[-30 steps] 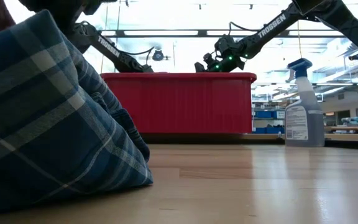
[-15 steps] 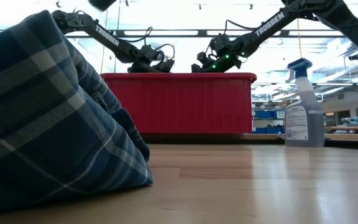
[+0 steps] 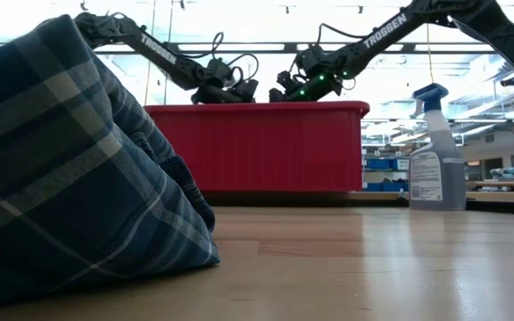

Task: Sort clothes
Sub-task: Remove the gray shirt from the red bin

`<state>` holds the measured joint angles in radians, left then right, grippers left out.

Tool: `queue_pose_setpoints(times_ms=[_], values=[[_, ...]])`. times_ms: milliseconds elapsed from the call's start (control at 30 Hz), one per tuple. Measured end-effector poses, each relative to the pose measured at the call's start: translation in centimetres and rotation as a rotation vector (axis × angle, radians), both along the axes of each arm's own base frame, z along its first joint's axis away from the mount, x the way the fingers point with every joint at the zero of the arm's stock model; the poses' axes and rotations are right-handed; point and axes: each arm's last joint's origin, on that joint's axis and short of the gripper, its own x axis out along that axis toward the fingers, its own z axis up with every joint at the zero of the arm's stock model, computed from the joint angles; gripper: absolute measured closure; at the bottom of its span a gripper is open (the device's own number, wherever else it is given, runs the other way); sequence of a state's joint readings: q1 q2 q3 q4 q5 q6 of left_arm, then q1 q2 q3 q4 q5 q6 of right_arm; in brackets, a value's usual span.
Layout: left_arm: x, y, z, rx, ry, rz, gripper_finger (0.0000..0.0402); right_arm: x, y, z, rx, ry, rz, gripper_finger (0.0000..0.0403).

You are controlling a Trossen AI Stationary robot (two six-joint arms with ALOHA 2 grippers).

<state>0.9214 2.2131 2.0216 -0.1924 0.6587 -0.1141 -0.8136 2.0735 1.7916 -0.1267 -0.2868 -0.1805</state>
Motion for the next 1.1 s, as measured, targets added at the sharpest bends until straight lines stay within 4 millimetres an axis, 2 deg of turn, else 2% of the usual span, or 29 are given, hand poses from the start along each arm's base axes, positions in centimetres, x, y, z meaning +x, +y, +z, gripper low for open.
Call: queue_pose_setpoints(times_ms=[467, 533, 600, 867, 900, 1000, 1100], values=[[0.4, 0.2, 1.2, -0.006, -0.108, 0.034, 0.0376, -0.5, -0.2, -0.9, 0.025, 0.108, -0.187, 0.0065], [0.4, 0.2, 1.2, -0.013, -0.112, 0.035, 0.0376, -0.7, -0.3, -1.1, 0.02, 0.127, -0.221, 0.0089], [0.4, 0.2, 1.2, -0.014, -0.114, 0.036, 0.0376, -0.8, -0.4, -1.1, 0.011, 0.136, -0.242, 0.0131], [0.2, 0.3, 1.1, -0.033, -0.112, 0.042, 0.037, -1.3, -0.9, -1.2, 0.024, 0.131, -0.224, 0.0356], [0.0, 0.5, 1.1, -0.047, -0.115, 0.049, 0.0365, -1.4, -0.9, -1.2, 0.027, 0.129, -0.219, 0.037], [-0.9, 1.2, 1.1, -0.15, -0.139, 0.085, 0.0342, -1.5, -1.0, -1.2, 0.037, 0.131, -0.216, 0.037], [-2.8, 2.0, 2.1, -0.199, -0.165, 0.144, 0.0304, -1.9, -1.2, -1.4, 0.056, 0.149, -0.234, 0.0349]])
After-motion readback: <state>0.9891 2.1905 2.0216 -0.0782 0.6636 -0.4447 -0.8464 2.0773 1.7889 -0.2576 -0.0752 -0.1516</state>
